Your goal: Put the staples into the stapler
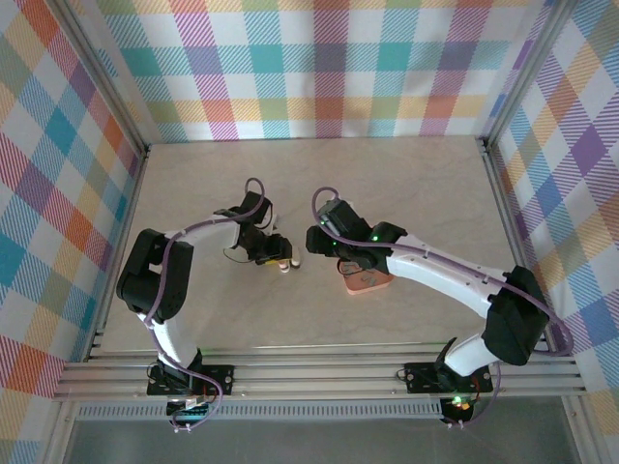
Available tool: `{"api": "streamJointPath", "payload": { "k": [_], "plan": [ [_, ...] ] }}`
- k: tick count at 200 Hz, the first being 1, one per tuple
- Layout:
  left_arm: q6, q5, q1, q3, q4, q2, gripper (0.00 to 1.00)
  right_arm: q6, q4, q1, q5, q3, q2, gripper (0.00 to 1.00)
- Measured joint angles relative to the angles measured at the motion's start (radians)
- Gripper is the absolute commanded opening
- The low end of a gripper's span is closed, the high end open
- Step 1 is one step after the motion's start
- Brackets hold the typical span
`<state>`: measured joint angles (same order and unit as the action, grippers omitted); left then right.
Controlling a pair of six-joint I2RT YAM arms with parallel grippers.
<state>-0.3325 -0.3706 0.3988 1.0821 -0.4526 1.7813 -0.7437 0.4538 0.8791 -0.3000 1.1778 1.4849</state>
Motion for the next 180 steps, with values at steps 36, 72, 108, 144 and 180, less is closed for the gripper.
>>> {"api": "streamJointPath", "payload": {
  "k": [36,72,108,144,180],
  "plan": [
    [0.011,0.043,0.0,0.019,-0.044,-0.029,0.52,0.0,0.001,-0.007,0.0,-0.008,-0.001,0.61],
    [0.025,0.128,-0.002,0.018,-0.062,-0.145,0.71,0.022,-0.005,-0.036,-0.011,-0.038,-0.016,0.69],
    [0.042,0.355,-0.004,-0.042,0.011,-0.367,0.93,0.139,-0.037,-0.14,-0.083,-0.127,-0.089,0.84],
    [0.081,0.666,-0.006,-0.251,0.236,-0.621,1.0,0.34,-0.193,-0.324,-0.163,-0.285,-0.166,0.99],
    [0.164,0.901,-0.019,-0.499,0.559,-0.647,1.0,0.505,-0.366,-0.497,-0.135,-0.436,-0.177,0.99]
  ]
}}
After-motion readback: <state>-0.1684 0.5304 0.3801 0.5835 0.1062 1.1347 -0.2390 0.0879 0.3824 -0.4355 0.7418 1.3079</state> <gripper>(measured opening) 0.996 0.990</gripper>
